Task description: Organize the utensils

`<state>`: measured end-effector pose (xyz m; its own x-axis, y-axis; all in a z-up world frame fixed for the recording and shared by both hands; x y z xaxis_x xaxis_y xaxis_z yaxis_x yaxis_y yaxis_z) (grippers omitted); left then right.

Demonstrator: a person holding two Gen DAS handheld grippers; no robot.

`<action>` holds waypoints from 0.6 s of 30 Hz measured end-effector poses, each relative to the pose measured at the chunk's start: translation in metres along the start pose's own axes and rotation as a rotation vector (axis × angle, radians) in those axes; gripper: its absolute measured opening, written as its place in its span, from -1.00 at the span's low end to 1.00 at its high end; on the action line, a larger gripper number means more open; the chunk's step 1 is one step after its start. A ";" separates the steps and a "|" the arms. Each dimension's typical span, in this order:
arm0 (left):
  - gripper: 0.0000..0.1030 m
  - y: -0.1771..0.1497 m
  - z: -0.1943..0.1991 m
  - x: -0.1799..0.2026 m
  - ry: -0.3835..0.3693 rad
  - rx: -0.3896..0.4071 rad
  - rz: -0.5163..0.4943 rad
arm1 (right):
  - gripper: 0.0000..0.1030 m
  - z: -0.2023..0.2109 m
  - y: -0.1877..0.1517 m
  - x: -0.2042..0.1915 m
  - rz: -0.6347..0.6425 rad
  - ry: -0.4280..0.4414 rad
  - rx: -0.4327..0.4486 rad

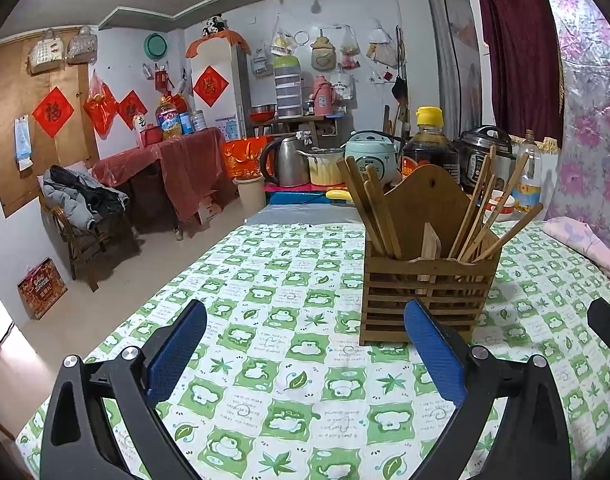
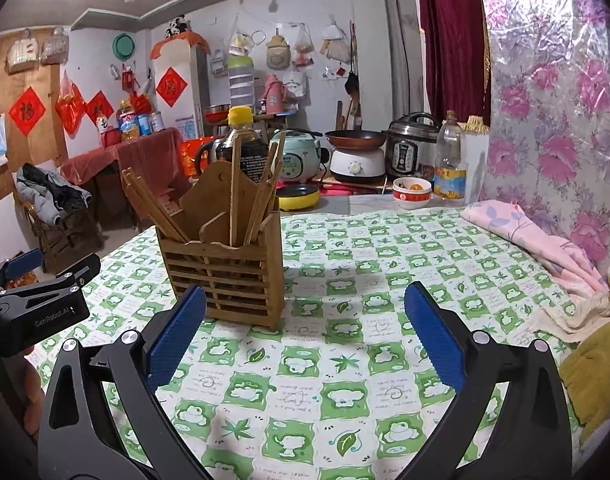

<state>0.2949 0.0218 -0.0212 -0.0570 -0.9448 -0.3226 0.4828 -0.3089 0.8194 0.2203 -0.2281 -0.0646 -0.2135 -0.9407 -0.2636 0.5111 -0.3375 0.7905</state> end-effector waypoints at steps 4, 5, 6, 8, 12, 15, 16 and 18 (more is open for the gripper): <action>0.89 0.001 0.003 0.001 0.006 0.013 -0.018 | 0.87 0.000 0.001 0.003 -0.016 0.001 0.001; 0.89 0.002 0.003 0.002 0.008 0.017 -0.022 | 0.87 -0.001 0.001 0.003 -0.019 0.002 -0.001; 0.89 0.002 0.004 0.002 0.009 0.021 -0.026 | 0.87 -0.001 0.000 0.003 -0.017 0.002 -0.005; 0.89 0.003 0.006 0.003 0.014 0.027 -0.029 | 0.87 -0.002 -0.001 0.001 -0.009 0.002 -0.007; 0.89 0.004 0.008 0.007 0.008 0.030 -0.046 | 0.87 -0.001 -0.002 -0.001 0.003 0.003 -0.005; 0.89 0.005 0.010 0.010 0.004 0.037 -0.058 | 0.87 -0.001 -0.003 -0.002 0.002 0.002 -0.006; 0.89 0.006 0.011 0.011 0.005 0.040 -0.060 | 0.87 -0.001 -0.003 -0.002 0.001 0.002 -0.007; 0.89 0.006 0.012 0.011 0.006 0.046 -0.059 | 0.87 -0.001 -0.003 -0.002 0.000 0.003 -0.008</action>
<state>0.2867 0.0087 -0.0142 -0.0785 -0.9241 -0.3739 0.4384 -0.3689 0.8196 0.2201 -0.2253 -0.0672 -0.2114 -0.9408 -0.2651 0.5179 -0.3378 0.7859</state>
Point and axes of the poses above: each gripper's, at about its wrist camera, not at the fingertips, and z roughly against the way its jaws point, x to its right, y to its top, the point moved 10 cm from there along -z, roughly the way its jaws point, and after that the axes turned 15 degrees about -z, right-handed, at the moved point
